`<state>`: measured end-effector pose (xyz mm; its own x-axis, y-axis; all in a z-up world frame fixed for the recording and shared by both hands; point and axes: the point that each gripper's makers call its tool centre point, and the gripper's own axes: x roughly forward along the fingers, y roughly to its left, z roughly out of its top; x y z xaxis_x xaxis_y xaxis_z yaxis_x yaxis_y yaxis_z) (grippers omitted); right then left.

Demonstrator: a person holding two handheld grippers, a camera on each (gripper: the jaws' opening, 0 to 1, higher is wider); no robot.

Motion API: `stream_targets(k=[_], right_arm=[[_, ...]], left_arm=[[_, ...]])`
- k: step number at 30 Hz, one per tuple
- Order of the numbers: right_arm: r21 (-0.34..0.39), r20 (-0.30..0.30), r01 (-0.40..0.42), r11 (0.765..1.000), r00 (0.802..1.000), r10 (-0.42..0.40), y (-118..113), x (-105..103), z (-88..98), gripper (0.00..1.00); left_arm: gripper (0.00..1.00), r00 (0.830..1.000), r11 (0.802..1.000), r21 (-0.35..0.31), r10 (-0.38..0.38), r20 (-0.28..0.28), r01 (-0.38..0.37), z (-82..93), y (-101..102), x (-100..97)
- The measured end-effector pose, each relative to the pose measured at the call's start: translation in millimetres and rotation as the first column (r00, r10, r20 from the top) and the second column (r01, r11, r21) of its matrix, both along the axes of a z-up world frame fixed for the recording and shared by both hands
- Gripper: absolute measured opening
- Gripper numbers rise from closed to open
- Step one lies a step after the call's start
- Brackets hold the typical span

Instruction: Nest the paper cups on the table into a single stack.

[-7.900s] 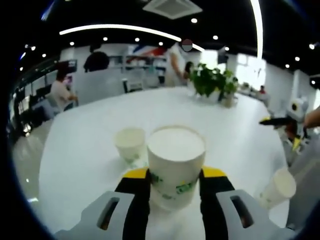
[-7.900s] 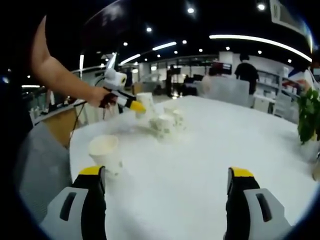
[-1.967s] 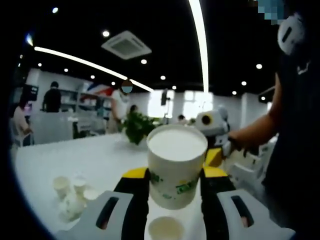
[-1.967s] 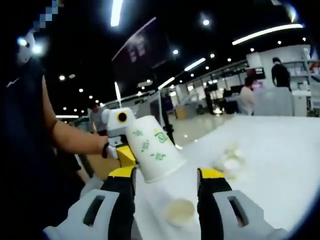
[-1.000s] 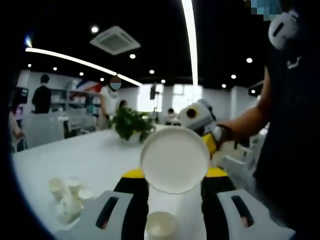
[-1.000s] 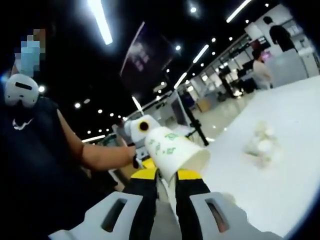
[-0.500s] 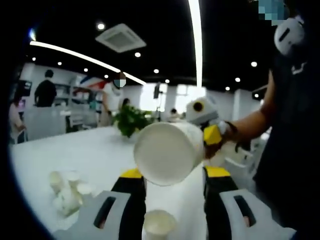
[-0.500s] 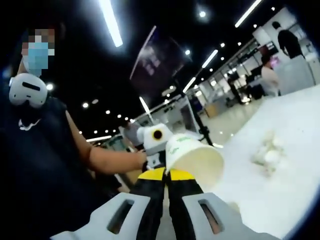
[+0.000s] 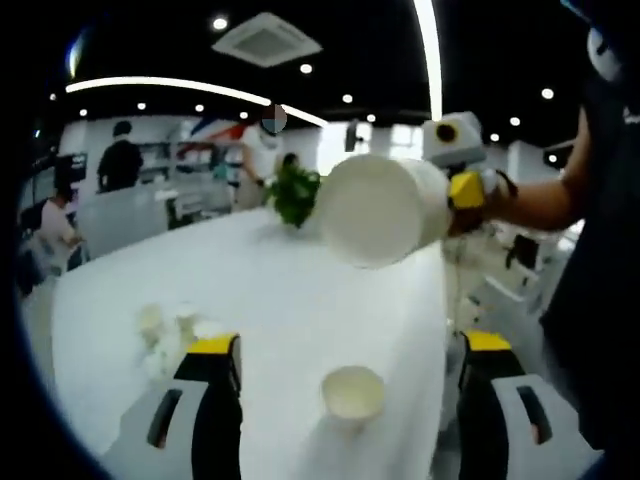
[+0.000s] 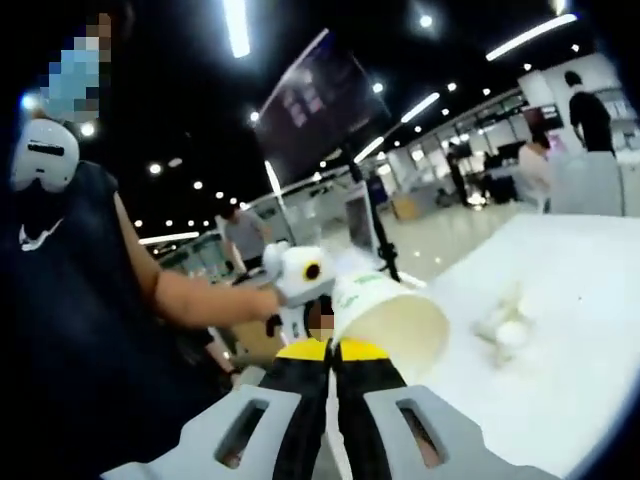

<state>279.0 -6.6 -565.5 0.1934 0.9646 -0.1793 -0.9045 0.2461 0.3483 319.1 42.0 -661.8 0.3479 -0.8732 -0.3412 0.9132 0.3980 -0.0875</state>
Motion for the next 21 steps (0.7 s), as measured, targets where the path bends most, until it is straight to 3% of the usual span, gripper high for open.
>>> stream_targets(k=[6, 8, 12, 15, 21], right_arm=[[-0.125, -0.012, -0.018, 0.992, 1.0, 0.017, -4.2, 7.5, -7.2, 0.0], [-0.153, -0.012, -0.035, 0.988, 0.999, 0.033, -3.8, 8.8, -8.1, 0.0], [-0.261, -0.002, -0.047, 0.964, 0.999, 0.048, -4.9, 16.5, -20.9, 0.0], [-0.307, -0.002, -0.066, 0.949, 0.998, 0.069, 0.3, 17.7, -23.8, 0.0], [-0.428, 0.01, -0.079, 0.9, 0.996, 0.092, 3.3, 20.2, -37.7, 0.0]], left_arm=[[0.97, 0.997, 0.998, -0.018, 0.067, -0.05, -0.068, -10.6, 18.8, -1.0], [0.99, 0.994, 0.995, -0.014, 0.098, -0.039, -0.099, -13.9, 27.7, 1.3], [0.99, 0.99, 0.989, 0.053, 0.139, -0.017, -0.138, -28.9, 46.2, 3.2], [0.99, 0.985, 0.983, 0.062, 0.173, -0.007, -0.173, -34.5, 57.3, 5.2], [0.99, 0.976, 0.968, 0.126, 0.215, 0.018, -0.216, -50.0, 75.4, 6.6]])
